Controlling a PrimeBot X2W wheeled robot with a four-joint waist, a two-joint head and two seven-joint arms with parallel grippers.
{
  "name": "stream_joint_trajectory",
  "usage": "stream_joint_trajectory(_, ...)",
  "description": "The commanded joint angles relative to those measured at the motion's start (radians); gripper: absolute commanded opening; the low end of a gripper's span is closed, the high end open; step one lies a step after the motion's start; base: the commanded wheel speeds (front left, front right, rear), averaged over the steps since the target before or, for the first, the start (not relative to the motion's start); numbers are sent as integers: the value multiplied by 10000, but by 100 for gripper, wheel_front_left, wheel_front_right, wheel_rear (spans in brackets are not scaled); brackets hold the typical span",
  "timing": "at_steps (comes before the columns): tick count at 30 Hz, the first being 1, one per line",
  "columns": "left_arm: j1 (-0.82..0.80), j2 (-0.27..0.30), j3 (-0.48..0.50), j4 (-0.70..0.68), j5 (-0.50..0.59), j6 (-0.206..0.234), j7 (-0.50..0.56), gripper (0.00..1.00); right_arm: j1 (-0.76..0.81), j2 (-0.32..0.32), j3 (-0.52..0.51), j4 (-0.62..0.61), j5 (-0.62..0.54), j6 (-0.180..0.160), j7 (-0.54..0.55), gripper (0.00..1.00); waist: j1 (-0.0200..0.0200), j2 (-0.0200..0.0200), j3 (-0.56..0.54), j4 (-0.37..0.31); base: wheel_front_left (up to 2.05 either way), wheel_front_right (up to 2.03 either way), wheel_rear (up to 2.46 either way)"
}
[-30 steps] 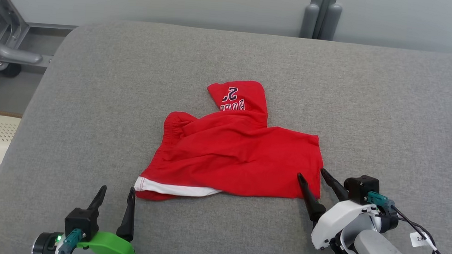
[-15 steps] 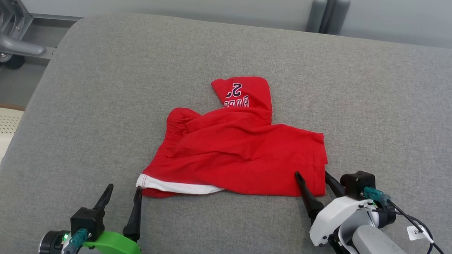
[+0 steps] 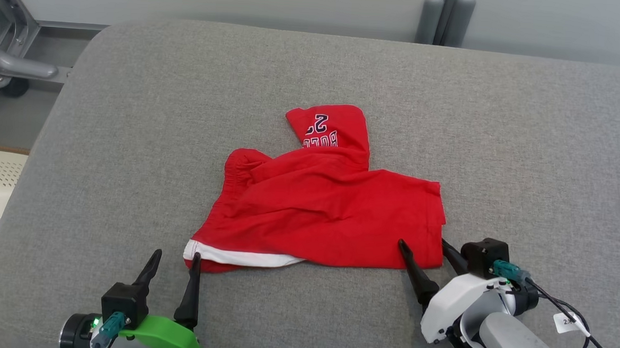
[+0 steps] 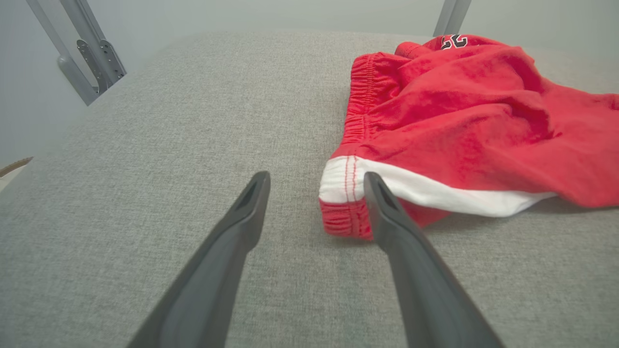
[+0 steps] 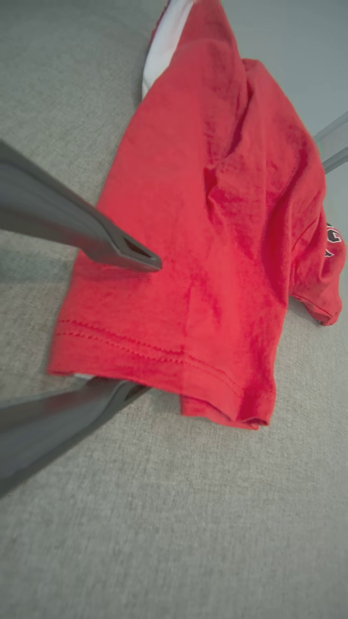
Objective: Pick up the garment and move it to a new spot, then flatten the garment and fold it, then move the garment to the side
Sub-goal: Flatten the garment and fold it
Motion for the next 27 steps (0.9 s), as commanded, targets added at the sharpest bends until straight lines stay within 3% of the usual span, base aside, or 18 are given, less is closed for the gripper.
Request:
stream_joint_trajectory(1, 27, -8, 17, -40, 2, -32, 10, 100, 208, 29, -48, -100, -69, -14, -24, 100, 0, 0, -26, -49, 0, 0, 0)
stream_joint_trajectory(14, 151, -32, -61, -83, -50, -40, 10, 100, 688, 191, -123, -147, -64, -12, -24, 100, 0, 0, -235, -220, 0, 0, 0)
stream_joint_trajectory(24, 45, -34, -412, 10, -119, -42, 10, 100, -196, 145, -66, 400, 121, -12, -24, 100, 0, 0, -149, 53, 0, 0, 0)
stream_joint_trajectory(25, 38, -35, -463, 17, -122, -41, 10, 100, -292, 132, -11, 461, 126, -12, -24, 51, 0, 0, -155, 93, 0, 0, 0)
stream_joint_trajectory(27, 58, -36, -525, 15, -137, -41, 10, 100, -450, 119, 24, 522, 251, -12, -24, 0, 0, 0, -187, 162, 0, 0, 0)
